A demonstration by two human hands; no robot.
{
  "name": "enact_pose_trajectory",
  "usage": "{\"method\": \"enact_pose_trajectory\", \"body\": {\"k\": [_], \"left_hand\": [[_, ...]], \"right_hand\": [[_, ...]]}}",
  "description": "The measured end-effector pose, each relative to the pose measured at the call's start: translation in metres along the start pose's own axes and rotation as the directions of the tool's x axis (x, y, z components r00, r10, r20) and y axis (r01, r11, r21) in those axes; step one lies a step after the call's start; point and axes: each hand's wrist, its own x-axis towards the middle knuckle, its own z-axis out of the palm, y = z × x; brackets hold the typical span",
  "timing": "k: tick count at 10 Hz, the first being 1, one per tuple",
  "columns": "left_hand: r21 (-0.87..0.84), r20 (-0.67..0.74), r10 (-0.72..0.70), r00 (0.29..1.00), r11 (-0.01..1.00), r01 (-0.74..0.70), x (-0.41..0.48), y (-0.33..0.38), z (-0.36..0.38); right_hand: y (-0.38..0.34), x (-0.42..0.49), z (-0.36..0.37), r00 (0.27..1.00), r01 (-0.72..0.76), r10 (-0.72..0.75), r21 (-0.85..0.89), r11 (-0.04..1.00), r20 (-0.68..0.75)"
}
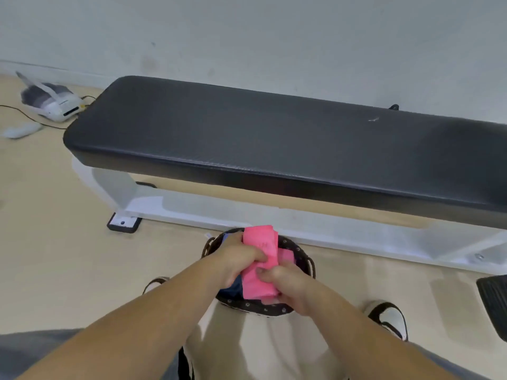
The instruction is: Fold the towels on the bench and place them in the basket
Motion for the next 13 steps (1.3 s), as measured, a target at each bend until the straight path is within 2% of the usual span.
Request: {"method": "enact_pose_trajectory", "body": {"k": [1, 2, 3, 4, 5, 6, 7, 8, 9, 10, 11, 12, 13], "left_hand": [[0.266, -0.17, 0.117, 0.978, 0.961, -0.069, 0.032, -0.024, -0.007], [0.579, -0.211, 0.3, 0.93, 0.805, -0.129, 0.051, -0.038, -0.013], [0.797, -0.024, 0.428, 0.903, 0.554, -0.242, 0.063, -0.045, -0.01], [0.915, 0.256, 0.396, 0.882, 0.195, -0.353, 0.072, -0.05, 0.0], [0.938, 0.341, 0.215, 0.915, -0.006, -0.347, 0.083, -0.063, 0.004], [0.944, 0.33, 0.164, 0.93, -0.056, -0.325, 0.096, -0.072, 0.004], [0.945, 0.318, 0.179, 0.931, 0.017, -0.326, 0.107, -0.075, 0.001], [0.947, 0.302, 0.185, 0.935, 0.051, -0.316, 0.11, -0.08, -0.003], [0.957, 0.286, 0.177, 0.942, 0.001, -0.291, 0.102, -0.081, 0.005], [0.959, 0.283, 0.156, 0.946, -0.02, -0.283, 0.091, -0.07, 0.012], [0.942, 0.334, 0.201, 0.921, -0.025, -0.336, 0.072, -0.053, 0.01], [0.932, 0.344, 0.235, 0.909, 0.029, -0.36, 0.043, -0.035, 0.0], [0.929, 0.346, 0.306, 0.887, 0.025, -0.37, 0.009, -0.009, -0.01]], "right_hand": [[0.019, 0.038, 0.007, 0.983, -0.045, 0.045, 0.005, 0.999, -0.178], [0.026, 0.066, 0.008, 0.965, -0.125, 0.108, -0.055, 0.991, -0.239], [0.035, 0.093, 0.011, 0.974, -0.135, 0.134, 0.006, 0.991, -0.181], [0.042, 0.108, 0.02, 0.985, -0.124, 0.13, 0.061, 0.99, -0.113], [0.045, 0.109, 0.015, 0.985, -0.07, 0.054, -0.094, 0.993, -0.163], [0.052, 0.114, 0.0, 0.977, 0.01, -0.066, -0.268, 0.963, -0.202], [0.052, 0.115, -0.005, 0.973, -0.032, -0.01, -0.18, 0.983, -0.229], [0.056, 0.116, -0.006, 0.955, 0.008, -0.056, -0.163, 0.987, -0.293], [0.052, 0.108, -0.01, 0.943, 0.031, -0.108, -0.24, 0.97, -0.315], [0.036, 0.095, -0.017, 0.94, 0.051, -0.166, -0.358, 0.932, -0.298], [0.016, 0.075, -0.024, 0.943, 0.052, -0.197, -0.465, 0.884, -0.267], [-0.005, 0.047, -0.027, 0.945, 0.079, -0.238, -0.551, 0.831, -0.223], [-0.034, 0.01, -0.03, 0.945, 0.105, -0.267, -0.6, 0.793, -0.188]]}}
